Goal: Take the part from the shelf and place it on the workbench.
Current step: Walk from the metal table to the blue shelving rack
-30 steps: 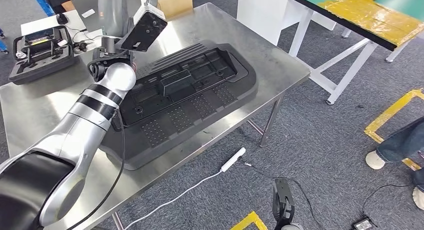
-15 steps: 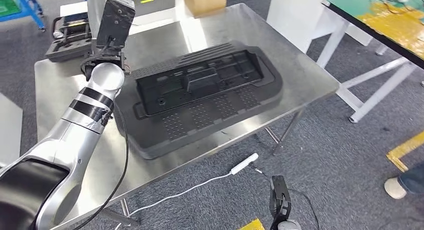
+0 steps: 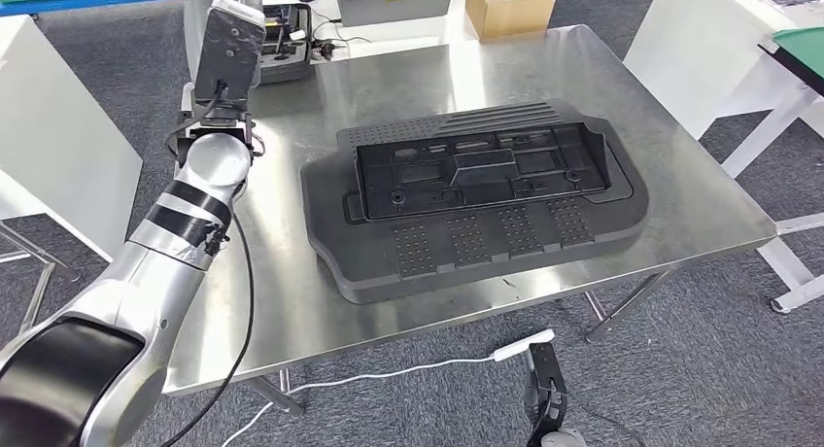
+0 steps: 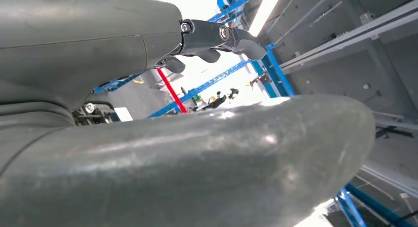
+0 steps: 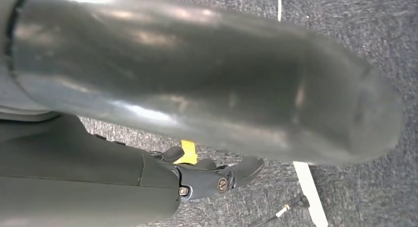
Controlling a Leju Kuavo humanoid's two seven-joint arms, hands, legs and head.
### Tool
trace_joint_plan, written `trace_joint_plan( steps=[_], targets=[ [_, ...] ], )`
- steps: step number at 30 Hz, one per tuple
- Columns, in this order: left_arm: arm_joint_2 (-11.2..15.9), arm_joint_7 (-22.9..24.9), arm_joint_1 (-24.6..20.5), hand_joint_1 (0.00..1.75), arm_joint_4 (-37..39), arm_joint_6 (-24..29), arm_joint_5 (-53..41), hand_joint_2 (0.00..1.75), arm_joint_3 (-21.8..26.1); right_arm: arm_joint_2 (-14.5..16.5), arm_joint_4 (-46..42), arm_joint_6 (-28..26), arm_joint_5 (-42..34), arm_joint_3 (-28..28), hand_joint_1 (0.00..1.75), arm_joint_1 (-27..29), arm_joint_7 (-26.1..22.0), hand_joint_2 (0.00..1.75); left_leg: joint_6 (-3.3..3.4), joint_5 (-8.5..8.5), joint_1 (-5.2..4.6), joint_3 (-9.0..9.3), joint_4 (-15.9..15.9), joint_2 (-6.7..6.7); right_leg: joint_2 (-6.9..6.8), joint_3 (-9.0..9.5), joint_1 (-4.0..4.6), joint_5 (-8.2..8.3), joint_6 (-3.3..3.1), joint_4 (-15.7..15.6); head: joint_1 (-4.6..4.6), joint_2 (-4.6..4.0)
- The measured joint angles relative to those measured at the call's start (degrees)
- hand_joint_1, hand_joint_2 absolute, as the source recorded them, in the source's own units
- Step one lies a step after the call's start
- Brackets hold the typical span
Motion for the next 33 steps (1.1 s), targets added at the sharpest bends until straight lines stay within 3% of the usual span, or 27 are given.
trace_joint_plan(
  steps=[2,4,6,8,9,10,13,15,18,20,22,24,25,26,27,29,30,33],
  targets=[
    [0.21,0.17,0.10,0.00,-0.13,-0.11,0.28,0.00,-0.02,0.09,0.02,-0.02,0.02,0.00,0.00,-0.12,0.00,0.00,-0.48,0.12,0.13,-0.20,-0.09,-0.49,-1.20,0.29,-0.13,0.20,-0.50,-0.16,0.00,0.01],
    [0.48,0.36,0.08,0.00,-0.39,-0.31,0.75,0.00,-0.04,0.20,0.02,-0.04,0.02,-0.01,0.00,-0.31,-0.01,0.00,-1.02,-1.35,0.00,-1.28,2.15,2.28,-2.41,0.62,-0.50,0.32,-1.25,-0.49,-0.26,0.01],
    [0.56,0.51,0.13,0.00,-0.61,-0.52,1.14,0.00,-0.09,0.17,0.05,-0.05,0.01,-0.02,0.00,-0.29,-0.02,0.00,-1.63,-4.82,0.04,-4.45,8.88,6.06,-3.77,0.96,-0.56,0.18,-1.88,-0.63,-0.55,0.00],
    [0.56,0.70,0.41,0.00,-0.65,-0.74,1.44,0.00,-0.21,0.09,0.10,-0.05,-0.07,-0.02,0.00,-0.17,-0.02,0.00,-2.16,-7.25,0.53,-7.93,15.76,7.29,-5.04,1.18,-0.58,-0.02,-2.10,-0.60,-0.62,0.00],
    [0.57,0.80,0.55,0.00,-0.67,-0.88,1.56,0.00,-0.30,0.08,0.11,0.00,-0.12,-0.02,0.00,-0.16,-0.02,0.00,-2.37,-7.04,0.79,-8.39,16.59,7.51,-5.56,1.27,-0.65,-0.12,-2.10,-0.58,-0.64,0.00],
    [0.62,0.90,0.64,0.00,-0.73,-1.01,1.64,0.00,-0.37,0.10,0.13,0.09,-0.19,-0.01,0.00,-0.16,-0.02,0.00,-2.55,-5.75,1.06,-7.53,14.93,7.73,-5.97,1.42,-0.76,-0.24,-1.99,-0.56,-0.69,0.00],
    [0.76,1.04,0.57,0.00,-1.06,-1.20,1.68,0.00,-0.49,0.13,0.13,0.40,-0.30,-0.01,0.00,-0.24,-0.03,0.00,-2.73,-1.22,1.39,-1.50,3.84,8.94,-6.90,1.85,-0.73,-0.77,-1.19,-0.42,-0.85,0.00],
    [0.83,1.12,0.58,0.00,-1.24,-1.43,1.72,0.00,-0.63,0.07,0.13,0.49,-0.29,-0.02,0.00,-0.37,-0.02,0.00,-2.52,-0.98,1.06,0.03,0.85,9.34,-7.30,1.84,-0.35,-0.92,-0.59,-0.51,-0.70,0.00],
    [1.01,1.26,0.63,0.00,-1.55,-1.67,1.86,0.00,-0.75,0.02,0.13,0.74,-0.32,-0.01,0.00,-0.44,-0.01,0.00,-1.39,-0.96,0.66,0.16,0.33,8.62,-7.32,1.66,-0.33,-1.20,0.35,-0.59,-0.49,0.01],
    [0.89,1.27,0.47,0.00,-1.84,-1.74,1.87,0.00,-0.81,0.00,0.14,0.87,-0.35,0.01,0.00,-0.45,-0.01,0.00,-0.51,-0.76,0.80,0.38,-0.06,8.18,-5.59,-0.33,-0.49,-3.14,0.37,3.23,-0.29,0.01],
    [0.75,1.27,0.56,0.00,-1.91,-1.88,1.86,0.00,-0.93,0.00,0.19,0.93,-0.47,0.02,0.00,-0.34,-0.01,0.00,-0.05,-0.78,0.74,0.36,-0.10,7.68,-3.84,-4.45,-0.46,-6.09,-0.01,11.28,-0.09,0.00],
    [0.73,1.30,0.88,0.00,-1.91,-2.04,1.89,0.00,-1.02,-0.01,0.29,0.95,-0.67,0.02,0.00,-0.10,0.00,0.00,0.09,-0.83,0.59,0.37,-0.08,7.04,-3.41,-7.66,-0.33,-7.11,0.20,16.46,-0.03,0.00],
    [0.72,1.31,0.96,0.00,-1.91,-2.08,1.92,0.00,-1.02,-0.02,0.33,0.95,-0.75,0.02,0.00,0.00,0.00,0.00,0.11,-0.84,0.55,0.39,-0.07,6.73,-3.37,-7.72,-0.29,-6.26,0.53,15.72,-0.02,0.00],
    [0.72,1.32,0.97,0.00,-1.92,-2.10,1.94,0.00,-1.02,-0.03,0.36,0.95,-0.83,0.02,0.00,0.06,0.01,0.00,0.11,-0.83,0.53,0.44,-0.06,6.45,-3.36,-6.62,-0.27,-4.64,0.91,12.71,-0.01,0.00],
    [0.72,1.32,0.93,0.00,-1.93,-2.11,1.97,0.00,-1.02,-0.03,0.37,0.95,-0.87,0.02,0.00,0.10,0.01,0.00,0.09,-0.82,0.53,0.48,-0.06,6.24,-3.31,-4.73,-0.27,-2.76,1.16,8.35,0.01,0.00],
    [0.69,1.34,0.82,0.00,-1.96,-2.18,2.04,0.00,-1.02,-0.03,0.39,0.96,-0.96,0.02,0.00,0.03,0.02,0.00,-0.11,-0.84,0.22,0.37,0.05,5.94,-3.20,-1.32,-0.11,-0.05,0.95,1.24,-0.02,0.00],
    [0.67,1.37,0.79,0.00,-1.97,-2.22,2.08,0.00,-1.04,0.03,0.39,1.02,-1.02,0.02,0.00,-0.04,0.02,0.00,-0.02,-0.89,0.03,0.27,0.11,5.88,-3.16,-0.55,-0.10,0.49,0.73,-0.33,-0.04,0.00],
    [0.66,1.50,0.78,0.00,-1.97,-2.27,2.27,0.00,-1.10,0.16,0.39,1.31,-1.15,0.01,0.00,-0.16,0.03,0.00,0.42,-0.88,-0.13,0.26,0.04,5.92,-3.17,-0.36,-0.02,0.83,0.46,-0.79,-0.09,0.01]
  ],
)
